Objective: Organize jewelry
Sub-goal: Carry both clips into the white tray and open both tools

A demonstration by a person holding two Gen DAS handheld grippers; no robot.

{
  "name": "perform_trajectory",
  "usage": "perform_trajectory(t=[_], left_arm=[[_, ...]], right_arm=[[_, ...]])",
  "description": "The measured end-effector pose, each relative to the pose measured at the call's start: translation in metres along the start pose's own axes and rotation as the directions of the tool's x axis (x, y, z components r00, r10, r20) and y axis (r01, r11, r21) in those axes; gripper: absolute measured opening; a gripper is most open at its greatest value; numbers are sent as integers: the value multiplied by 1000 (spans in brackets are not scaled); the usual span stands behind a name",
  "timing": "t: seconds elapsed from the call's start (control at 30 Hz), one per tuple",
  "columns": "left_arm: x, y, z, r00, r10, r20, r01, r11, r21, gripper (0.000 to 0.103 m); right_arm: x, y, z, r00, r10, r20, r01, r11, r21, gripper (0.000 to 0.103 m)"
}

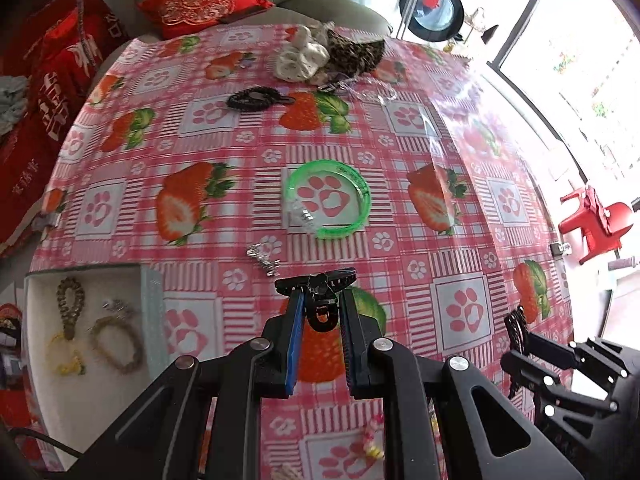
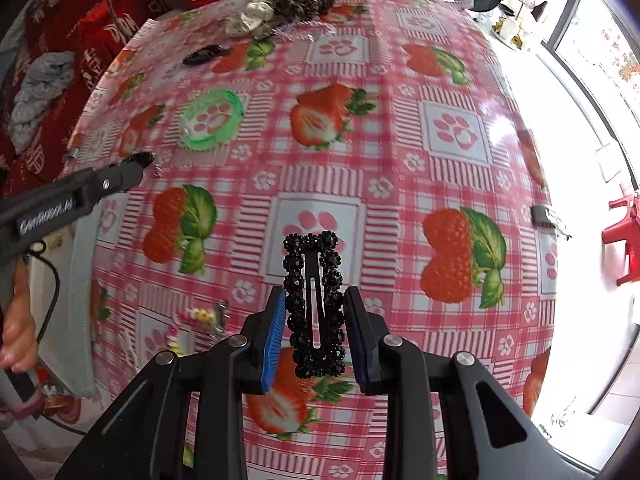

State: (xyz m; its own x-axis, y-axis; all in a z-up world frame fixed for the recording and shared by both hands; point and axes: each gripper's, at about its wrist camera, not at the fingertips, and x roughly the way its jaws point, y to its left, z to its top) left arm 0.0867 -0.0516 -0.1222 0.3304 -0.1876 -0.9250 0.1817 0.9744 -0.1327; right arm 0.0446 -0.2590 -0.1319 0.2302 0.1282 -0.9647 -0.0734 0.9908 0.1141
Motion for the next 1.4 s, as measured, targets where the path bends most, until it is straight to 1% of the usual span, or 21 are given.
perform_trajectory(t=[0.2,0.3,0.53,0.7,0.87,1.07,1.23,1.4], left_arm=[[-20,26,-12,1000,0,12,0,999,-47,24],[-30,42,-21,1000,14,20,-12,997,-72,24],[-50,89,-46,998,63,24,-58,986,-155,24],[-62,129,-68,993,117,16,-111,970,-214,24],[-66,169,-89,985,170,-4,-164,944,-285,24],[-59,206,-113,978,206,-37,-206,917,-341,24],[-49,221,-125,974,216,-63,-224,906,-358,24],[-36,228,-127,970,231,-76,-242,903,-355,24]], right_arm=[[-9,29,15,999,27,22,-26,998,-55,32],[-11,47,20,998,52,25,-50,995,-81,32],[-15,98,28,993,115,23,-110,981,-159,32],[-16,142,34,985,174,12,-167,960,-224,32],[-10,189,37,969,244,-29,-242,928,-284,32],[4,243,36,957,281,-75,-289,883,-370,32],[26,279,32,943,299,-149,-334,852,-402,32],[46,298,26,929,299,-216,-364,841,-402,32]])
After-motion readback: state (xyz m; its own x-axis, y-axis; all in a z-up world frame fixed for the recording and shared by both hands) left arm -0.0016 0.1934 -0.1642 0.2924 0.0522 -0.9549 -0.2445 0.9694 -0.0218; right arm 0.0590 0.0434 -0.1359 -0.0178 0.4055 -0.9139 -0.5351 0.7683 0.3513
